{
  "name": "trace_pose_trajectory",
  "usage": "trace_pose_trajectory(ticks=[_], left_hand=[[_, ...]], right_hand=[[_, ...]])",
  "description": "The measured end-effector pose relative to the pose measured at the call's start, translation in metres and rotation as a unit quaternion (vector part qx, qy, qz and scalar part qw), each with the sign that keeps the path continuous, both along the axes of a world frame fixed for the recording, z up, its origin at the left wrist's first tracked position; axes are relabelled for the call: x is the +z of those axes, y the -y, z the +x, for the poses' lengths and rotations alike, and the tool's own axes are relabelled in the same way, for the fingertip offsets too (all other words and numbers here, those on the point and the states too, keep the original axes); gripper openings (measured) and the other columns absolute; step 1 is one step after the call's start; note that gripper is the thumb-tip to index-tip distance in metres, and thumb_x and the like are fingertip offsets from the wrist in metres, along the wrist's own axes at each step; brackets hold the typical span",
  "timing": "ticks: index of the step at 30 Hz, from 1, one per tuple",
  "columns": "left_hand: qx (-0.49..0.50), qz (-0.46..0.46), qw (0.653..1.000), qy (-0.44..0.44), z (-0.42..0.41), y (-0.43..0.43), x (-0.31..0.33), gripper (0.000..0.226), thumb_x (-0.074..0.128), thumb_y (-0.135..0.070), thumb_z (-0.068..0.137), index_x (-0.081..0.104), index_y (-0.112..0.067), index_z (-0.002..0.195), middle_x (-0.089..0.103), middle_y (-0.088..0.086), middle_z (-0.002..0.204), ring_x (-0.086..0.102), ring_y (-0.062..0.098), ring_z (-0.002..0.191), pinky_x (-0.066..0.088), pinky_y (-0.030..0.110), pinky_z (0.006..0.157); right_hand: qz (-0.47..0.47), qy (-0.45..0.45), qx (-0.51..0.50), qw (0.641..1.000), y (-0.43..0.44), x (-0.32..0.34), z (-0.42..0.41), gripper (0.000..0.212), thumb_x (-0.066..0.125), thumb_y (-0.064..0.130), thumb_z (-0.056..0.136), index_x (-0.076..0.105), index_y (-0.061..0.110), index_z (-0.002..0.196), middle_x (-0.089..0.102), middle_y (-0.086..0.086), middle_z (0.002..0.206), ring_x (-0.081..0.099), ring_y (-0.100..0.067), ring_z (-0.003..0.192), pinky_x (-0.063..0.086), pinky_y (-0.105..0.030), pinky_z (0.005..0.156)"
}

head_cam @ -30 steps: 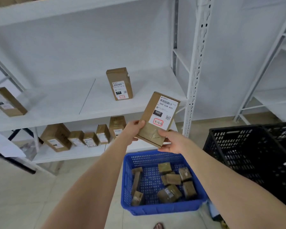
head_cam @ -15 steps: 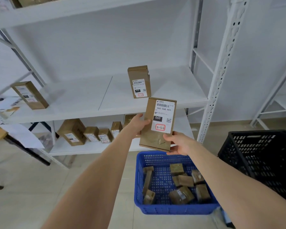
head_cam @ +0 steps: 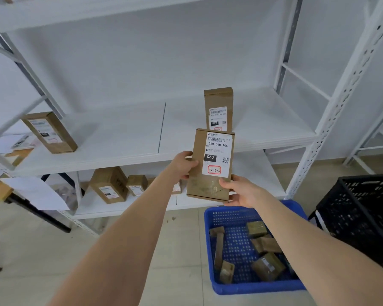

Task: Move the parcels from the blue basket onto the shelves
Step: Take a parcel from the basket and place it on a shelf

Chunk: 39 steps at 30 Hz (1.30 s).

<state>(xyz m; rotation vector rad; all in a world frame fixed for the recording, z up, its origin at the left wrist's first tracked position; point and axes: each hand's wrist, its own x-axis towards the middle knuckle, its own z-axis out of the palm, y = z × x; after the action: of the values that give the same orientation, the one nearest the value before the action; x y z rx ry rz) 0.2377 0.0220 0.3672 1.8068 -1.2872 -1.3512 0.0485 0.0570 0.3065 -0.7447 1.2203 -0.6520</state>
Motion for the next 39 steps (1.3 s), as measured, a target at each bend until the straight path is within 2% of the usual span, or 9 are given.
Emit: trace_pose_trajectory(ticks=[3,12,14,18,21,24,28,32,39], left_hand=[[-0.004,-0.005,1.000,0.006,0.022,0.015,0.003,0.048,0.051,-0.013,0.097,0.037,-0.015,0.143,0.058,0.014,0.128,0.060,0.034,0.111,0.049,0.049,0.094],[0.028,-0.039,0.999,0.024,0.054,0.074,0.018,0.059,0.057,-0.018,0.094,0.031,-0.014,0.147,0.049,0.011,0.140,0.050,0.029,0.123,0.044,0.043,0.101],[0.039,-0.084,0.993,0.070,0.061,0.089,0.026,0.068,0.061,-0.021,0.092,0.025,-0.014,0.149,0.042,0.014,0.144,0.044,0.030,0.129,0.040,0.042,0.105],[0.063,-0.231,0.939,0.246,0.077,0.116,0.050,0.075,0.064,-0.026,0.089,0.020,-0.019,0.150,0.031,0.008,0.150,0.039,0.025,0.134,0.038,0.036,0.102],[0.072,-0.328,0.895,0.295,0.091,0.138,0.064,0.074,0.064,-0.028,0.087,0.024,-0.023,0.149,0.026,0.000,0.152,0.035,0.019,0.136,0.039,0.033,0.103],[0.007,-0.345,0.868,0.358,0.103,0.164,0.068,0.076,0.067,-0.031,0.085,0.026,-0.024,0.149,0.024,-0.003,0.155,0.022,0.015,0.143,0.028,0.034,0.113],[-0.092,-0.328,0.831,0.439,0.120,0.193,0.061,0.065,0.060,-0.038,0.090,0.031,-0.029,0.147,0.027,-0.005,0.155,0.024,0.017,0.142,0.022,0.034,0.116],[-0.128,-0.334,0.822,0.442,0.140,0.218,0.045,0.046,0.052,-0.037,0.094,0.046,-0.030,0.139,0.041,-0.008,0.146,0.037,0.015,0.133,0.035,0.032,0.104],[-0.155,-0.408,0.794,0.424,0.167,0.239,0.019,0.038,0.060,-0.030,0.091,0.059,-0.029,0.129,0.056,-0.005,0.130,0.049,0.018,0.120,0.042,0.032,0.088]], right_hand=[[-0.011,-0.026,-0.013,1.000,0.012,0.003,0.021,0.041,0.070,0.022,0.088,0.054,0.012,0.125,0.065,-0.010,0.115,0.064,-0.032,0.104,0.051,-0.049,0.094],[-0.060,-0.059,-0.020,0.996,0.082,0.011,0.059,0.040,0.073,0.021,0.086,0.057,0.013,0.121,0.068,-0.009,0.112,0.067,-0.027,0.094,0.058,-0.038,0.071],[-0.075,-0.073,-0.012,0.994,0.100,0.011,0.067,0.042,0.073,0.021,0.085,0.057,0.014,0.123,0.067,-0.008,0.115,0.065,-0.026,0.099,0.058,-0.040,0.076],[-0.091,-0.097,-0.017,0.991,0.131,0.011,0.085,0.047,0.077,0.024,0.081,0.058,0.016,0.123,0.066,-0.008,0.120,0.065,-0.029,0.105,0.055,-0.049,0.088],[-0.133,-0.147,-0.011,0.980,0.151,0.011,0.103,0.049,0.078,0.024,0.081,0.059,0.016,0.125,0.067,-0.006,0.119,0.065,-0.025,0.102,0.054,-0.042,0.091],[-0.183,-0.209,-0.005,0.961,0.169,0.010,0.122,0.054,0.077,0.024,0.082,0.056,0.016,0.131,0.066,-0.005,0.120,0.062,-0.022,0.100,0.051,-0.035,0.090],[-0.217,-0.262,-0.006,0.941,0.195,0.005,0.149,0.055,0.077,0.024,0.081,0.055,0.018,0.131,0.066,-0.004,0.121,0.064,-0.023,0.103,0.053,-0.043,0.093],[-0.227,-0.291,-0.020,0.929,0.220,-0.001,0.179,0.054,0.075,0.024,0.083,0.053,0.015,0.132,0.064,-0.005,0.126,0.061,-0.024,0.111,0.051,-0.039,0.095],[-0.205,-0.296,-0.061,0.931,0.243,-0.022,0.215,0.054,0.072,0.017,0.085,0.051,0.012,0.134,0.063,-0.008,0.125,0.061,-0.024,0.111,0.048,-0.035,0.095]])
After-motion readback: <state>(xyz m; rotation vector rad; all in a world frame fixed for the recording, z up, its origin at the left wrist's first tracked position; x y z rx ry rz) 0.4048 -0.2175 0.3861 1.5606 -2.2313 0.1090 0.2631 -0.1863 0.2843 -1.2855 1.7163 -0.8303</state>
